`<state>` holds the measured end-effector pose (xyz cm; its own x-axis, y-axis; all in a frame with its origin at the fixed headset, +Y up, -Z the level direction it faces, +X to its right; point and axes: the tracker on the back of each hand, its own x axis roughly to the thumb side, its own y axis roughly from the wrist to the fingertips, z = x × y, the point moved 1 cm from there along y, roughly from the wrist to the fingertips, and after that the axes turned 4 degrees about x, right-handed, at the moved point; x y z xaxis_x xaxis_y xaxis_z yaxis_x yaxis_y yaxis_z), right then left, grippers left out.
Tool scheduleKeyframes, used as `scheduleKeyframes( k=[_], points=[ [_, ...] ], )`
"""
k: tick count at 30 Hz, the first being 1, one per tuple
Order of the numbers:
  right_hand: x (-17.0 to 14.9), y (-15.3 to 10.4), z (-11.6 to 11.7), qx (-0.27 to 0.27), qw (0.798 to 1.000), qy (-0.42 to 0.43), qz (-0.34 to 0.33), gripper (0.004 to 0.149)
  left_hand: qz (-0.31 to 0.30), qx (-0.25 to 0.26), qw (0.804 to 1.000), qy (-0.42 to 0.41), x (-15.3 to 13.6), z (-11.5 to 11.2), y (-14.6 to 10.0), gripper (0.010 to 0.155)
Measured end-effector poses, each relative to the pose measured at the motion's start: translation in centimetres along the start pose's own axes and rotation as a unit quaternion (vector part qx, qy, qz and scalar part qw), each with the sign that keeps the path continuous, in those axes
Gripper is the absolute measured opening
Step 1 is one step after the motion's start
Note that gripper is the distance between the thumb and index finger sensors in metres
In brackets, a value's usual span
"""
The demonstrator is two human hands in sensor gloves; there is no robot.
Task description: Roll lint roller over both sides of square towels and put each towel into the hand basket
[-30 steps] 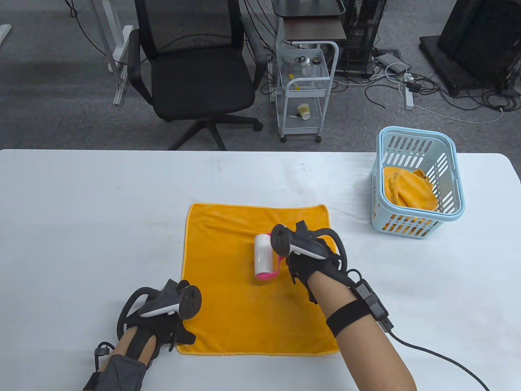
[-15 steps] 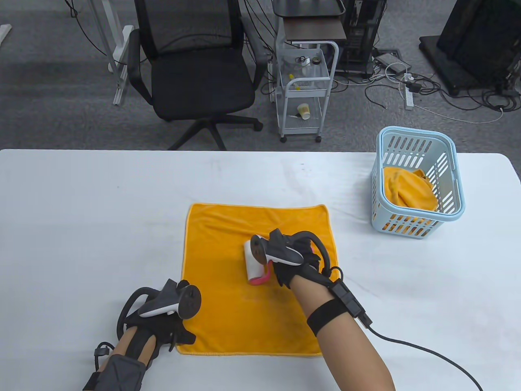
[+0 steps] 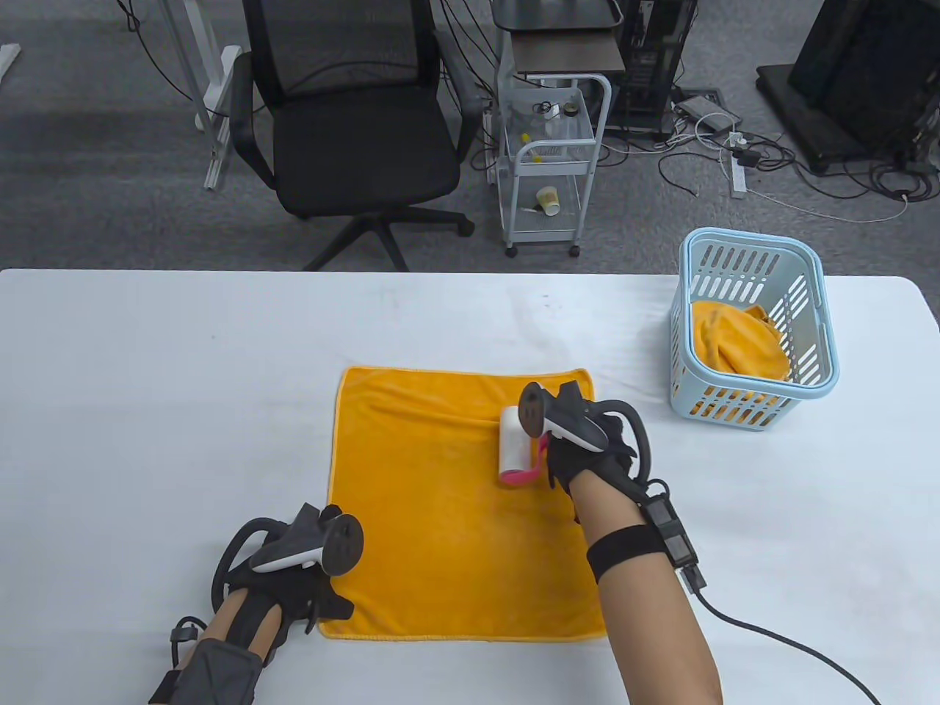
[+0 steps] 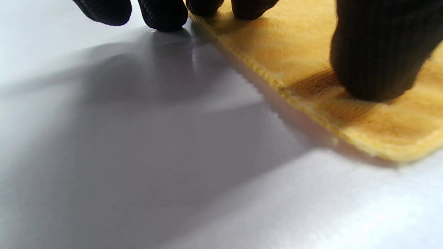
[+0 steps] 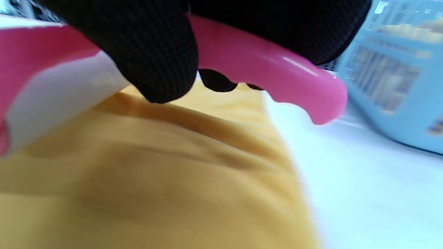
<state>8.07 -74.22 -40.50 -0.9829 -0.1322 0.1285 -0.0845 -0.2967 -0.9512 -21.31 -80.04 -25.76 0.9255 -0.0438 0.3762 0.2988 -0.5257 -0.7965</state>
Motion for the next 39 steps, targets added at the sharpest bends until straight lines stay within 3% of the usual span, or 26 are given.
scheduleKeyframes(
  k=[5, 10, 14, 21, 25, 28, 30, 35, 39],
  points=[
    [6.5, 1.3, -0.4, -0.046, 0.997, 0.005, -0.056, 0.059, 0.0, 0.001, 1.0, -0.005, 0.0, 0.0, 0.0, 0.098],
    [8.3, 2.1, 0.1, -0.079, 0.995, -0.023, -0.049, 0.059, 0.0, 0.001, 1.0, -0.007, -0.1, 0.0, 0.0, 0.098],
    [5.8, 2.5, 0.3, -0.075, 0.996, -0.047, -0.014, 0.059, 0.001, 0.001, 1.0, -0.007, -0.1, 0.0, 0.0, 0.098],
    [-2.0, 2.3, 0.5, -0.051, 0.984, -0.136, 0.106, 0.056, 0.003, 0.002, 1.0, -0.005, -0.1, 0.0, 0.0, 0.098],
    [-3.2, 2.1, 0.2, -0.037, 0.979, -0.151, 0.131, 0.056, 0.002, 0.002, 1.0, -0.004, -0.1, 0.0, 0.0, 0.098],
    [-1.6, 1.6, -0.3, -0.058, 0.983, -0.142, 0.096, 0.056, 0.002, 0.002, 1.0, -0.004, -0.1, 0.0, 0.0, 0.098],
    [1.0, 0.5, -0.4, -0.073, 0.99, -0.113, 0.034, 0.057, 0.001, 0.002, 1.0, -0.006, -0.1, 0.0, 0.0, 0.098],
    [6.9, -1.8, 1.2, -0.055, 0.993, -0.057, -0.086, 0.059, 0.0, 0.002, 1.0, -0.007, -0.1, 0.0, 0.1, 0.098],
    [6.9, -2.4, 2.1, -0.069, 0.992, -0.058, -0.083, 0.06, 0.002, 0.003, 1.0, -0.009, -0.1, 0.0, 0.0, 0.098]
  ],
)
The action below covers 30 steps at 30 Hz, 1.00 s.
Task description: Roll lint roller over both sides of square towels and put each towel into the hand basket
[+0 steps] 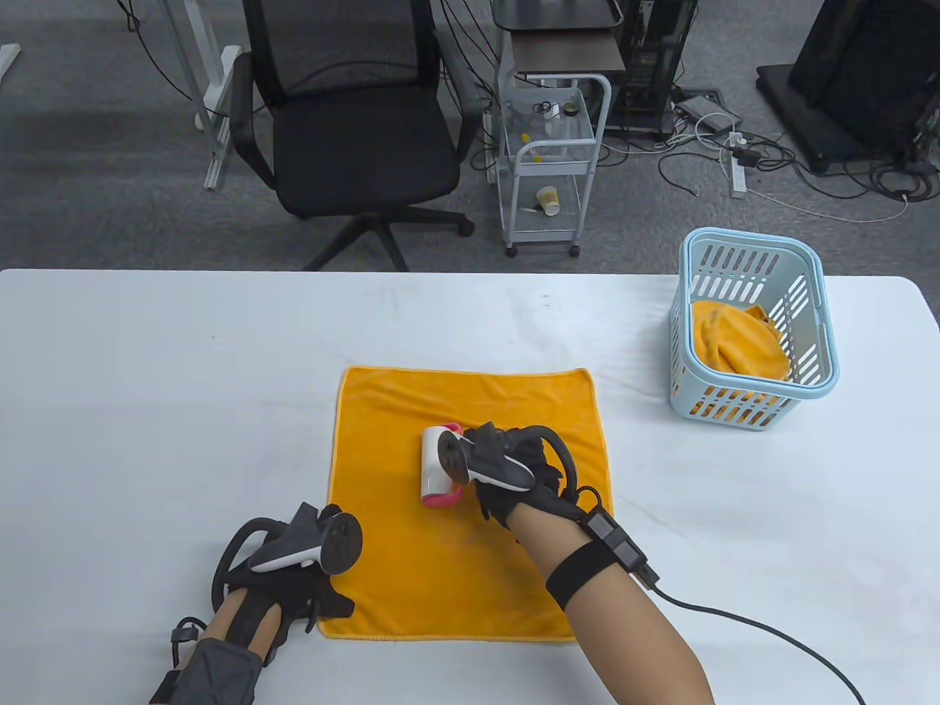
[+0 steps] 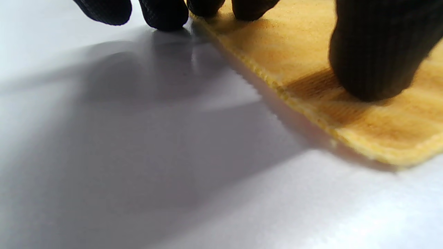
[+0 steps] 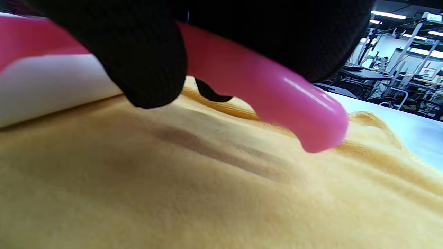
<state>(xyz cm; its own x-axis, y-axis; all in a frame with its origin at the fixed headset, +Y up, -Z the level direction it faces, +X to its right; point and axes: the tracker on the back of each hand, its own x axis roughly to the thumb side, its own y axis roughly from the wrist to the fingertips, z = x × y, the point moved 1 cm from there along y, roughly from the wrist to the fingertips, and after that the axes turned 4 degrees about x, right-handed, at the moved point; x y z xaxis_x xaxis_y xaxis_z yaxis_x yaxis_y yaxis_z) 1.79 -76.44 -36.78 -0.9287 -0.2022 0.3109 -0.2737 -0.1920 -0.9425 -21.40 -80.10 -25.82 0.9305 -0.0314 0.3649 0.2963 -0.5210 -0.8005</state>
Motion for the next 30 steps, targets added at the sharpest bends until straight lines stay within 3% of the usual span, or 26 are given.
scheduleKeyframes(
  k=[11, 14, 17, 21, 25, 30],
  points=[
    [-13.6, -3.4, 2.5, 0.048, 0.987, -0.063, 0.143, 0.056, 0.003, 0.0, 1.0, 0.002, 0.0, 0.0, 0.0, 0.098],
    [-14.7, -4.1, 2.5, 0.042, 0.987, -0.044, 0.151, 0.056, 0.003, 0.0, 1.0, 0.002, 0.0, 0.0, 0.0, 0.098],
    [-12.9, -4.6, 1.7, 0.019, 0.993, -0.032, 0.115, 0.057, 0.004, 0.0, 1.0, 0.004, 0.0, 0.1, 0.0, 0.098],
    [-5.7, -5.4, 0.1, -0.02, 1.0, 0.019, 0.002, 0.059, 0.003, 0.0, 1.0, 0.002, 0.0, 0.1, -0.1, 0.098],
    [0.7, -5.9, -0.6, -0.03, 0.996, 0.014, -0.08, 0.06, 0.004, 0.0, 1.0, 0.001, 0.0, 0.0, -0.1, 0.098],
    [4.1, -5.9, -0.1, -0.032, 0.994, -0.017, -0.108, 0.06, 0.004, 0.0, 1.0, 0.001, 0.0, 0.0, 0.0, 0.097]
  ],
)
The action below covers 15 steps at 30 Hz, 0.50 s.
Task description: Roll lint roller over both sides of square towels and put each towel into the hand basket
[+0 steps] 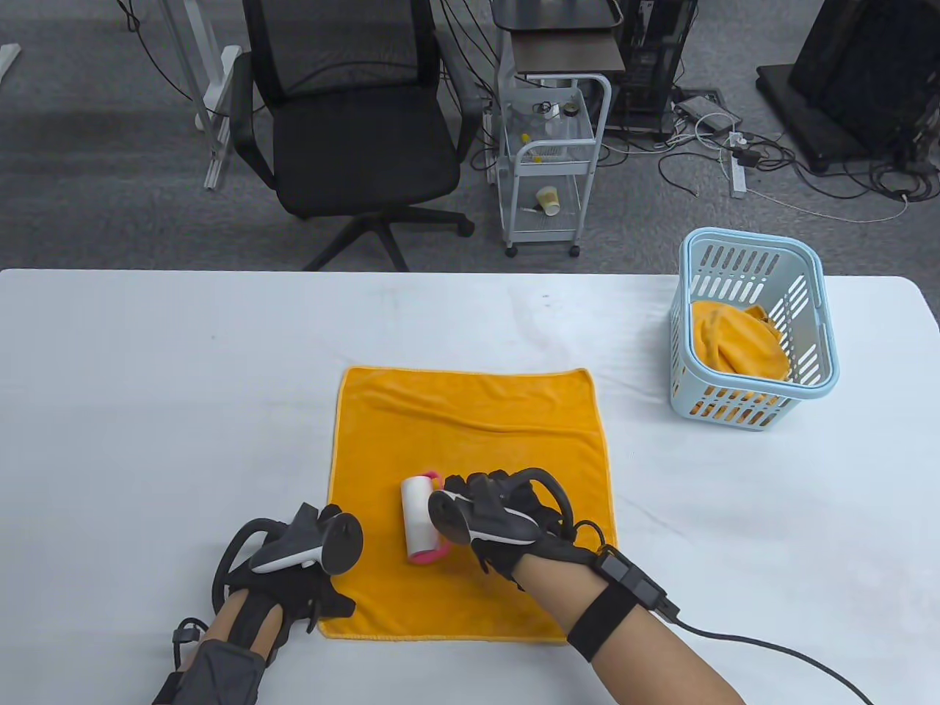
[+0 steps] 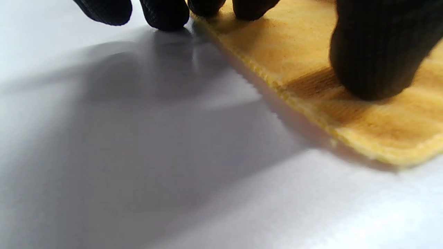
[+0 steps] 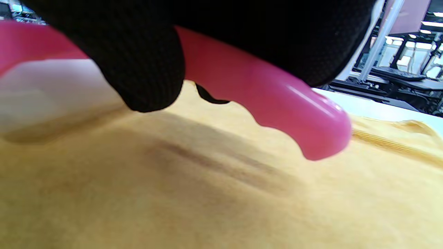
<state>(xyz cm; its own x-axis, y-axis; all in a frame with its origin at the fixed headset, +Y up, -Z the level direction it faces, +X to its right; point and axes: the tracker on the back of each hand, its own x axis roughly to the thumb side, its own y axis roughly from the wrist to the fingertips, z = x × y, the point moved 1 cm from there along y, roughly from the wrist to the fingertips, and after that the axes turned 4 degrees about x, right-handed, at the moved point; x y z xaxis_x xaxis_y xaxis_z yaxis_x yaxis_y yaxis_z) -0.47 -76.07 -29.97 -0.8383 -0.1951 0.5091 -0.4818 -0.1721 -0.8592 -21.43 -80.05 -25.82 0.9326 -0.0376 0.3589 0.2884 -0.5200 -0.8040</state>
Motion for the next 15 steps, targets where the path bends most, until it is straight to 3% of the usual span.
scheduleKeyframes(
  k=[4, 15],
  points=[
    [-1.6, -0.6, 0.6, 0.002, 1.0, -0.022, 0.019, 0.059, -0.002, 0.0, 1.0, -0.001, 0.0, 0.0, 0.0, 0.098],
    [-13.4, -5.8, 3.4, 0.033, 0.987, -0.022, 0.155, 0.055, -0.001, 0.0, 1.0, 0.003, 0.1, 0.0, 0.1, 0.097]
  ],
)
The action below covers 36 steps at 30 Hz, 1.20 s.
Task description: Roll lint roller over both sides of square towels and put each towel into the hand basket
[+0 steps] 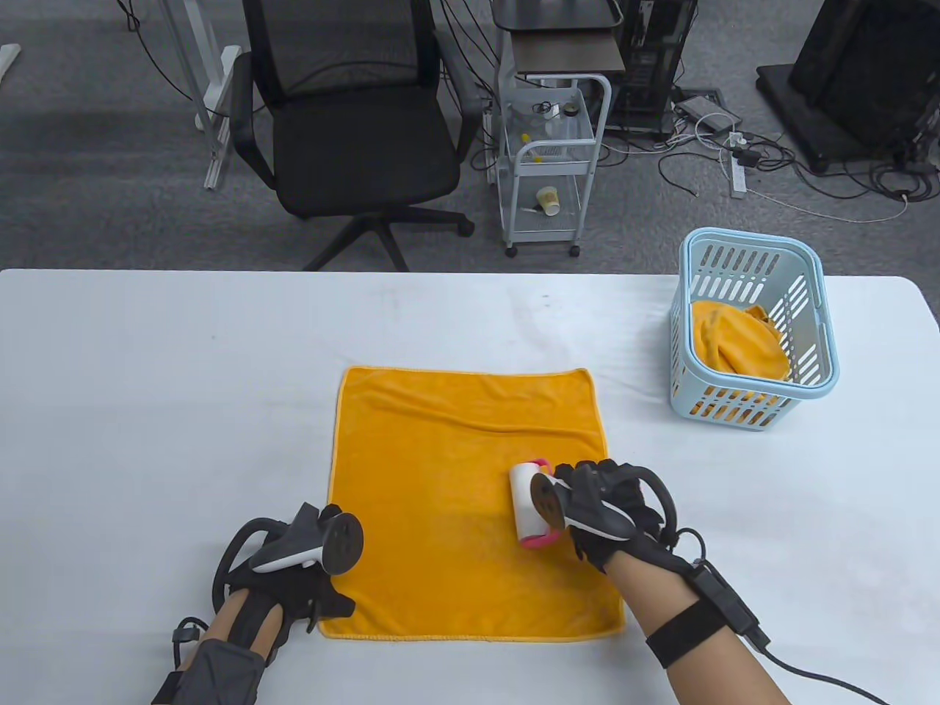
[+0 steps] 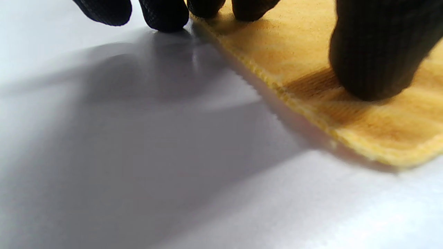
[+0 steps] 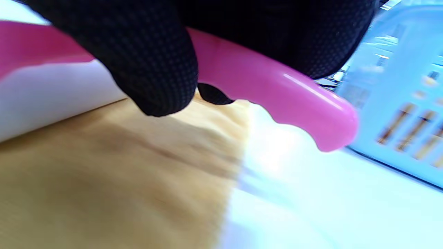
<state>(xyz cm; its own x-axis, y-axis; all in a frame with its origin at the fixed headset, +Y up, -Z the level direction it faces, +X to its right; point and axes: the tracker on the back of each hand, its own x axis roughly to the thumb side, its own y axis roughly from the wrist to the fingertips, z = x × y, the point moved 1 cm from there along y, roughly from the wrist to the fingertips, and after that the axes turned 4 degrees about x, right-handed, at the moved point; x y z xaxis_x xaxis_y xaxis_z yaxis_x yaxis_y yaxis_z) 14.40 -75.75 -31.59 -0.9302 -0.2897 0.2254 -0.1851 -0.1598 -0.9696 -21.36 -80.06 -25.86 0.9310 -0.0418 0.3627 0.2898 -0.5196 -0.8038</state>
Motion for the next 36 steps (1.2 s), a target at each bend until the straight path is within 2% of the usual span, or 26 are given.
scheduleKeyframes(
  k=[6, 12, 16, 18, 20, 22, 29, 34, 36],
  points=[
    [-2.6, -0.7, 1.9, 0.005, 0.998, 0.06, 0.025, 0.055, 0.001, 0.0, 1.0, -0.003, 0.0, -0.1, 0.0, 0.097],
    [-4.9, -1.1, 1.5, -0.004, 0.992, 0.12, 0.046, 0.057, 0.002, 0.0, 1.0, -0.006, 0.0, -0.1, 0.0, 0.097],
    [-8.3, -1.6, 1.0, -0.034, 0.98, 0.155, 0.12, 0.059, 0.002, 0.0, 1.0, -0.004, 0.0, 0.0, 0.0, 0.097],
    [-10.5, -2.1, 1.4, -0.05, 0.969, 0.155, 0.186, 0.059, 0.001, 0.0, 1.0, -0.006, -0.1, 0.0, 0.0, 0.097],
    [-11.7, -2.3, 1.9, -0.049, 0.963, 0.146, 0.222, 0.06, 0.0, 0.0, 1.0, -0.007, -0.1, 0.0, 0.0, 0.097],
    [-12.4, -2.3, 2.5, -0.043, 0.961, 0.126, 0.244, 0.059, 0.0, 0.0, 1.0, -0.006, -0.1, 0.0, 0.0, 0.097],
    [-14.1, -1.8, 6.2, 0.033, 0.947, 0.131, 0.293, 0.059, 0.001, 0.0, 1.0, -0.008, -0.1, -0.1, 0.0, 0.097],
    [-14.1, -1.7, 6.3, 0.048, 0.944, 0.143, 0.292, 0.064, 0.001, 0.0, 1.0, -0.006, -0.1, -0.1, 0.0, 0.097],
    [-14.3, -1.8, 6.0, 0.075, 0.942, 0.15, 0.29, 0.07, 0.001, 0.0, 1.0, -0.006, -0.1, -0.1, 0.0, 0.097]
  ],
)
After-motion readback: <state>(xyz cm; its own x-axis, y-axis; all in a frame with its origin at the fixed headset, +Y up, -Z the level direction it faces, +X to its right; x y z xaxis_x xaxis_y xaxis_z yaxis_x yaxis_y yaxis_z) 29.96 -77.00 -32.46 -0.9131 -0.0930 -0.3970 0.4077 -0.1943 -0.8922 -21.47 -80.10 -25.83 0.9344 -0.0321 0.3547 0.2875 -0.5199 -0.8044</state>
